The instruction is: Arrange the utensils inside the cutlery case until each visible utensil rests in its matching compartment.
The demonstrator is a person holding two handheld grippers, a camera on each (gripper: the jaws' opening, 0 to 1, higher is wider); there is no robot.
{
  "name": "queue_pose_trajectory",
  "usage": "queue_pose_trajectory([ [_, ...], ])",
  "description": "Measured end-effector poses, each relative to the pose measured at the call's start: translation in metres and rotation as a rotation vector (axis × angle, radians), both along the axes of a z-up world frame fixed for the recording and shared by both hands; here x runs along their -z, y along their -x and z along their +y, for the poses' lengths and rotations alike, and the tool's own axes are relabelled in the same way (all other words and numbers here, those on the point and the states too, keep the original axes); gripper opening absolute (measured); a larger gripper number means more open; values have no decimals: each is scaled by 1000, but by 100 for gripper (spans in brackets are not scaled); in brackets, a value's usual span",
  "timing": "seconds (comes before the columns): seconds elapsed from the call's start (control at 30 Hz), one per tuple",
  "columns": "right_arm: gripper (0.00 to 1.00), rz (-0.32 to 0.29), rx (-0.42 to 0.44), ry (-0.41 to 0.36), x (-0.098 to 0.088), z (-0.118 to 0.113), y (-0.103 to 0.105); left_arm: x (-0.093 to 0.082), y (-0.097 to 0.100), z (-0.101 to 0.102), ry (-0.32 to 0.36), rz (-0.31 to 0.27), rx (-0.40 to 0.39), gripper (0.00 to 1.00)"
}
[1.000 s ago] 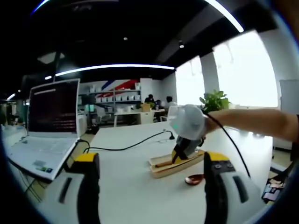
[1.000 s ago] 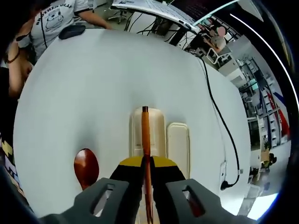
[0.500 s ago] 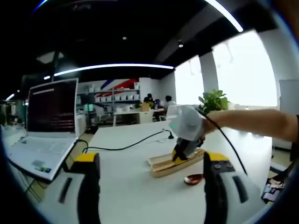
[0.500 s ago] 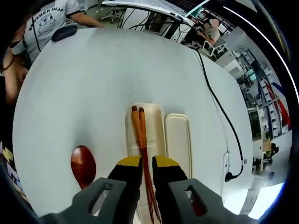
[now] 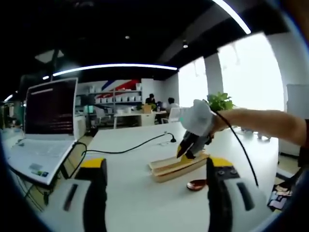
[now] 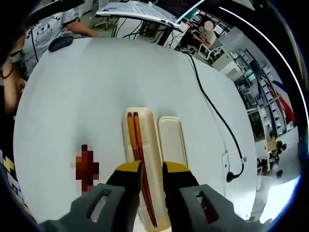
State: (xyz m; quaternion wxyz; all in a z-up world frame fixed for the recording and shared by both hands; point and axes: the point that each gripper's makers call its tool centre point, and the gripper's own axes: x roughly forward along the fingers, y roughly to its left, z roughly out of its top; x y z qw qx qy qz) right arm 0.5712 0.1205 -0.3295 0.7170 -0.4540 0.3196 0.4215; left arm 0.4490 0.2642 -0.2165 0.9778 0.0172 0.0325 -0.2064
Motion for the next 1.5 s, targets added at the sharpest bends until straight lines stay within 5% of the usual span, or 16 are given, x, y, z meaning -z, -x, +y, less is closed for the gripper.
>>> queue_pose_trajectory([
  [0.17,17,-15,25,-24,-11,-8,1,4,-2,0,-5,12,-5,90],
  [0.23,17,-9,25,-97,-14,-4,4,5,-3,-1,-5,18,-3,90],
  [0.33,17,43,37,-162,-10,-7,15,7,-5,-3,-7,24,2,89],
  [0.83,17,75,21,-304,-5,-40,46,24,-11,-13,-29,78,15,86],
  [0.97,17,86,9,-358,-6,-44,57,34,-11,-20,-32,118,36,74],
  [1.3,18,38,49,-486,-7,-68,78,60,-6,-59,-41,182,100,75],
  [1.5,14,-5,74,-523,-10,-87,88,76,-13,-61,-94,229,125,73],
])
